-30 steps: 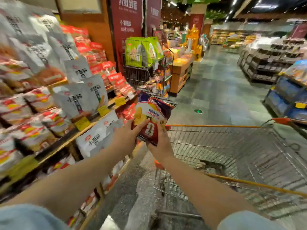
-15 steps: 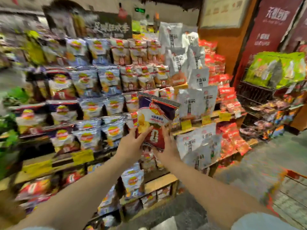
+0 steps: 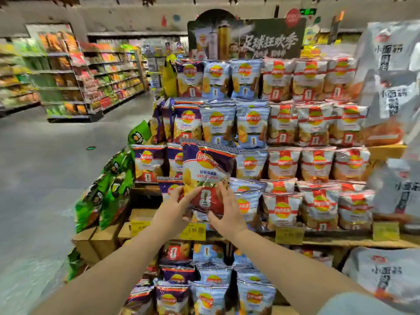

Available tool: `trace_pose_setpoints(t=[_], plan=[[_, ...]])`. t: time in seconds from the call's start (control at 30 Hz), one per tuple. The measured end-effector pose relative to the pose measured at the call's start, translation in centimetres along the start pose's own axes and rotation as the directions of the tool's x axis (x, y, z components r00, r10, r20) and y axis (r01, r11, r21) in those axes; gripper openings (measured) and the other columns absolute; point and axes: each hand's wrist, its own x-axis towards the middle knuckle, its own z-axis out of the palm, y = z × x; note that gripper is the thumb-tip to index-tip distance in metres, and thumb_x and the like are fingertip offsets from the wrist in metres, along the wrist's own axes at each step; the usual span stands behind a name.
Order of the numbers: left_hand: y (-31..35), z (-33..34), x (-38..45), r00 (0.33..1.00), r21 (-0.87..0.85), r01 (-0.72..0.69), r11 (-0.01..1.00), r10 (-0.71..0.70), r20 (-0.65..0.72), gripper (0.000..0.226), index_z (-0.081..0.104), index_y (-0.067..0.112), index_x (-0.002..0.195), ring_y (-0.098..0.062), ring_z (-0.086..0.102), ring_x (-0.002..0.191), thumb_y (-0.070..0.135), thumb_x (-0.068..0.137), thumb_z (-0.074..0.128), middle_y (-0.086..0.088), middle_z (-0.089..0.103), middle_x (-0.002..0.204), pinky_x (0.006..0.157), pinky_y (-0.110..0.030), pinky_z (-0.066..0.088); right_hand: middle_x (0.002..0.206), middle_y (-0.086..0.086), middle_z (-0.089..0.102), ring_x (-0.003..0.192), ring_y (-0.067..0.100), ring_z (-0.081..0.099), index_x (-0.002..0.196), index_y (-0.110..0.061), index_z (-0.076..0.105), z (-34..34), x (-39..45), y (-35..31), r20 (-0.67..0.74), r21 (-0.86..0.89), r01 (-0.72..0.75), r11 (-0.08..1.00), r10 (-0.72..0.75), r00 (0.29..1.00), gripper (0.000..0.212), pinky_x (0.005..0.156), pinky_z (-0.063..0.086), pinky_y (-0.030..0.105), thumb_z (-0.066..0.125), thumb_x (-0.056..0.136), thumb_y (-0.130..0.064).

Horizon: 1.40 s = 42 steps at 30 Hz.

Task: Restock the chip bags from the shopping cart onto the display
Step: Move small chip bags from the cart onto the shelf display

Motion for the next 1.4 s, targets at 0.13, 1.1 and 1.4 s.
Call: trace_pose_setpoints(t=[0.13,1.1,1.4], plan=[[-5.4,0.1,1.3,0.993,0.030,0.121,0.992,-0.120,-0.018,0.109,0.001,0.058,0.135,-0.035,0.061,0.092,-0.002,0.076,0.070,-0.018,0.031,0.146,0.072,-0.036,0.052,0.158,-0.006,0.008,0.145,0.016,0.013,0.150,-0.034,-0.003,3.2,5.6,-0.5,0.095,0.123,-0.020,0.992,0.008,0.995,0.090,0.116,0.026,0.040,0.063,0.089,-0.036],[-29.4,9.9,10.7,0.646,-0.476,0.757,0.447,-0.405,0.647,0.093,0.028,0.022,0.132,-0.017,0.051,0.110,0.020,0.062,0.089,-0.003,0.047,0.122,0.091,-0.034,0.050,0.149,-0.003,0.036,0.110,0.016,0.054,0.150,-0.039,0.008,21.1,19.2,2.6,0.326,-0.214,-0.369,0.904,0.422,0.846,0.068,0.076,0.037,0.020,0.049,0.098,-0.020],[-31.3,13.4,10.2,0.627,-0.464,0.742,0.484,-0.255,0.736,0.098,0.015,0.012,0.135,-0.013,0.046,0.114,0.003,0.066,0.085,0.001,0.043,0.118,0.087,-0.022,0.041,0.157,-0.009,0.019,0.112,0.011,0.052,0.151,-0.037,0.008,24.4,19.4,3.0,0.327,-0.211,-0.534,0.819,0.574,0.751,0.068,0.092,0.039,0.028,0.046,0.099,-0.017]])
